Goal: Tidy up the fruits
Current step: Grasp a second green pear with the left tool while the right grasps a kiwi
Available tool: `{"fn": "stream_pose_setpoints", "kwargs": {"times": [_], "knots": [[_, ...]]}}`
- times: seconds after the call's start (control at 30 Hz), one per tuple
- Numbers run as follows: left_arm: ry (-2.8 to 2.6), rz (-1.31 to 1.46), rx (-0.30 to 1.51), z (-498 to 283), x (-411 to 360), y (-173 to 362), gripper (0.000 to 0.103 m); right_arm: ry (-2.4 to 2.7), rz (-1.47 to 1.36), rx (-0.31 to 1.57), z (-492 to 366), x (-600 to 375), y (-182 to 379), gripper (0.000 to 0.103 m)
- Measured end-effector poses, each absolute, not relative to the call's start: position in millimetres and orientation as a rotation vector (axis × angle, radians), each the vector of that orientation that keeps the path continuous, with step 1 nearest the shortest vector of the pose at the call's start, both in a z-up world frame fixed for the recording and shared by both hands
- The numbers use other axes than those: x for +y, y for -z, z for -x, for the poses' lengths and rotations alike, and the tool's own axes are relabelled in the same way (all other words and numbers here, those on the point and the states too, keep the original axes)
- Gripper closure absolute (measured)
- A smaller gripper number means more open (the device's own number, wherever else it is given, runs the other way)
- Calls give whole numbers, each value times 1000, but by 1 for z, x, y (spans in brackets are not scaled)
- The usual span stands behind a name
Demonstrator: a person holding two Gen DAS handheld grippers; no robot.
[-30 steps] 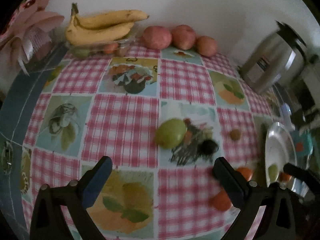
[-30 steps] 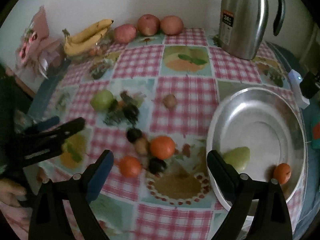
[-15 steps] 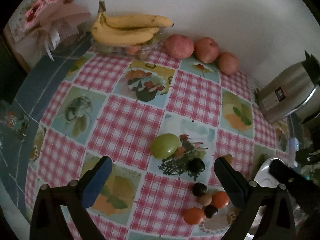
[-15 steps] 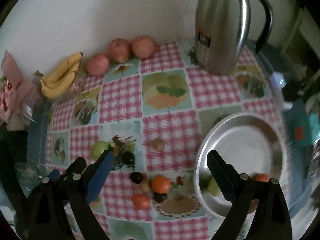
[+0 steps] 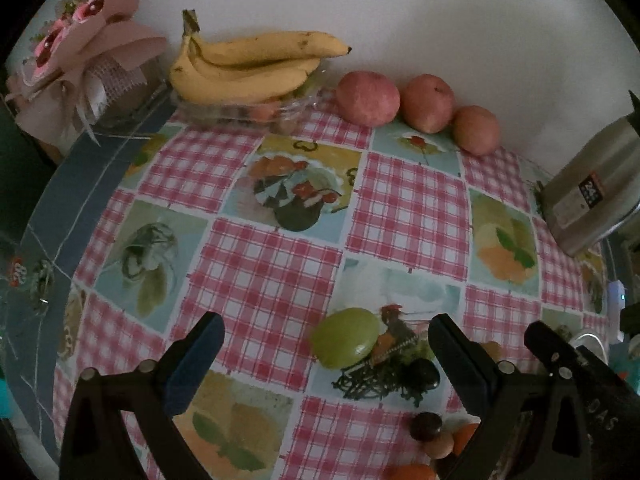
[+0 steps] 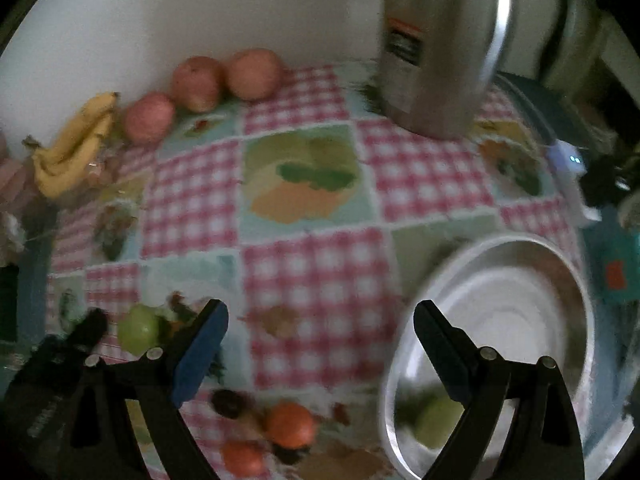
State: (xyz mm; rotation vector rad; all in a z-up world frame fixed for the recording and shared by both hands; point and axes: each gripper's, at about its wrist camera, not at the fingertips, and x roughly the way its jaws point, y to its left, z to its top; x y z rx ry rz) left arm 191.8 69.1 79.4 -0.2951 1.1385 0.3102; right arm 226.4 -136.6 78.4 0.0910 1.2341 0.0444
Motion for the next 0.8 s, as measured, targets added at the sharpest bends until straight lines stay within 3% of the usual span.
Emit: {"fn": "stream_pose_setpoints", "kwargs": {"times": [0.53, 0.7, 0.8], "knots": [[-325, 385, 1220, -199, 80, -38, 2, -108, -115, 1241, -233, -133, -54, 10], [-326, 391, 1225, -198, 81, -35, 3, -98, -107, 1258, -233, -134, -45, 24], [-329, 371, 1225, -198, 78, -36, 8, -107, -112, 1265, -233, -133, -43, 28]]}}
